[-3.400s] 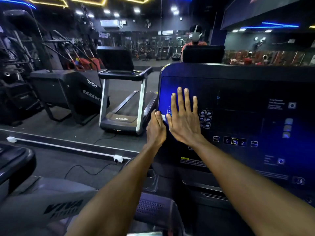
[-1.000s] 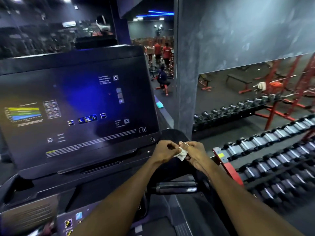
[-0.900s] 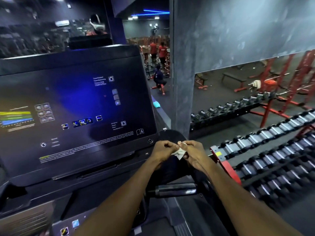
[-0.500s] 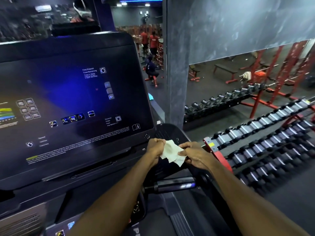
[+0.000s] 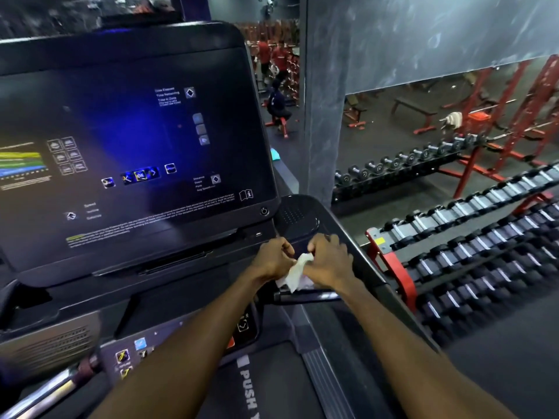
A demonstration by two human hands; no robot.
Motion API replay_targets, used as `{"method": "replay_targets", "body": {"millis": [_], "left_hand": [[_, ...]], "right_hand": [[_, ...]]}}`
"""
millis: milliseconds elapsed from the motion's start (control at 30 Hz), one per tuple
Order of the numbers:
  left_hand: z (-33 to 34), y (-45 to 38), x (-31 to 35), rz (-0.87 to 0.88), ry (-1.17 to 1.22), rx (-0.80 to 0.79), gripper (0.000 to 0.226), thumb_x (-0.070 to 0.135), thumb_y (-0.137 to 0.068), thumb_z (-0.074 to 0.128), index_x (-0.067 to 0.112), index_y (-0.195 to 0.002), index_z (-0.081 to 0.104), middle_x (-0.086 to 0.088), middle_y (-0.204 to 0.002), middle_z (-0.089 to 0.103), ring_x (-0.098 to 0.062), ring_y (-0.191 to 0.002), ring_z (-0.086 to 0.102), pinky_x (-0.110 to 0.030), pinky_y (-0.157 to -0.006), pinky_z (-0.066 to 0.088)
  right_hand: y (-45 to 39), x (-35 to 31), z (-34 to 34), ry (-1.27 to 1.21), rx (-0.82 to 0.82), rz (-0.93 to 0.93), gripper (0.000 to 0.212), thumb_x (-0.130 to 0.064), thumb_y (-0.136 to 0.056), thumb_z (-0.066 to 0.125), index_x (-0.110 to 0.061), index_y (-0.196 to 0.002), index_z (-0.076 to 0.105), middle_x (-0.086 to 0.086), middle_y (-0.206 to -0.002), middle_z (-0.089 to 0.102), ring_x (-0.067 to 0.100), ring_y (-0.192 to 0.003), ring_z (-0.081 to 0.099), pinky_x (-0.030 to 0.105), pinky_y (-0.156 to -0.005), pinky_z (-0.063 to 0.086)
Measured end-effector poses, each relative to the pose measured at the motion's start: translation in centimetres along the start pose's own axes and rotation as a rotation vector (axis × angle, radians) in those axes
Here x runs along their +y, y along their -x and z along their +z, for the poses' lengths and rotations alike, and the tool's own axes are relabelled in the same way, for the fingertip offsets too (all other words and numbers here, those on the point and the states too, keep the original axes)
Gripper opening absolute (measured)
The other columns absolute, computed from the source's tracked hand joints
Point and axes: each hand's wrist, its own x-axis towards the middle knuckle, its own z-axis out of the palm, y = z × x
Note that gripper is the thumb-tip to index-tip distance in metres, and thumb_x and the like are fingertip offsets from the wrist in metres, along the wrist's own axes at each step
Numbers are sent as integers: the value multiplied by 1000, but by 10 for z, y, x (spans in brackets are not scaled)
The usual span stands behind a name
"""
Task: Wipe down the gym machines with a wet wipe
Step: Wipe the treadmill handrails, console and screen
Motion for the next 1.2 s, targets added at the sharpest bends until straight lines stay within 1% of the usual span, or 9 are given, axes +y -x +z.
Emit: {"method": "replay_targets", "body": {"millis": [67, 200, 400, 633, 767, 867, 933, 1033, 1200], "left_hand": [[-2, 9, -5, 77, -50, 18, 5, 7, -84, 66, 9, -87, 64, -9, -89, 69, -21, -82, 60, -21, -64, 36], [-8, 22, -24, 88, -135, -12, 10, 0, -81, 61, 9, -86, 65, -11, -90, 69, -23, -80, 64, -28, -64, 48], [-17, 24, -42, 70, -156, 20, 23, -6, -86, 51, 12, -85, 65, -5, -91, 67, -21, -85, 64, -35, -75, 56], [-27, 26, -57, 87, -50, 45, 29, -5, -92, 44, 11, -86, 68, -1, -92, 68, -13, -87, 63, -24, -75, 52], [-27, 25, -57, 90, -33, 36, 32, -6, -89, 42, 12, -83, 67, -1, -92, 68, -13, -86, 62, -12, -68, 46], [-20, 20, -51, 91, -96, 12, 29, -2, -87, 45, 13, -88, 70, -3, -96, 70, -18, -91, 63, -27, -79, 52], [-15, 17, -44, 65, -140, -25, 29, 0, -85, 46, 17, -87, 69, -2, -98, 71, -20, -94, 64, -34, -84, 53], [-13, 13, -35, 44, -198, -69, 29, 4, -84, 46, 25, -84, 66, 1, -100, 71, -21, -99, 63, -36, -91, 51], [-10, 13, -34, 63, -294, -73, 30, 6, -84, 47, 24, -94, 68, 1, -104, 71, -22, -101, 63, -32, -91, 43]], "right_hand": [[18, -17, 17, -84, 148, -200, 25, -13, -86, 57, -17, -111, 58, 7, -118, 49, 29, -110, 49, 43, -99, 40], [39, -16, 67, -226, 28, -333, 30, -7, -94, 44, -7, -121, 56, 10, -115, 55, 28, -100, 57, 48, -92, 47], [40, 18, 96, 144, 200, -390, 51, -43, -97, 15, -18, -107, 59, -1, -103, 59, 20, -99, 54, 38, -94, 39], [44, -6, 122, 156, 274, -448, 37, -41, -100, 26, -22, -111, 56, -4, -105, 58, 18, -105, 53, 46, -109, 35], [35, 38, 115, 221, 433, -259, 37, -43, -101, 28, -21, -102, 58, -1, -99, 60, 25, -97, 55, 45, -99, 38], [38, 11, 127, 181, 443, -133, 39, -42, -102, 26, -23, -100, 60, -2, -101, 60, 23, -104, 55, 53, -109, 32], [44, 0, 136, 194, 425, -226, 39, -43, -103, 27, -24, -113, 60, -4, -110, 60, 20, -112, 52, 54, -112, 29], [43, 30, 123, 244, 403, -297, 44, -46, -104, 24, -24, -122, 57, -6, -116, 58, 20, -116, 51, 53, -113, 27], [31, 33, 120, 167, 417, -49, 48, -46, -102, 18, -24, -104, 61, -2, -110, 60, 23, -115, 52, 55, -115, 23]]}}
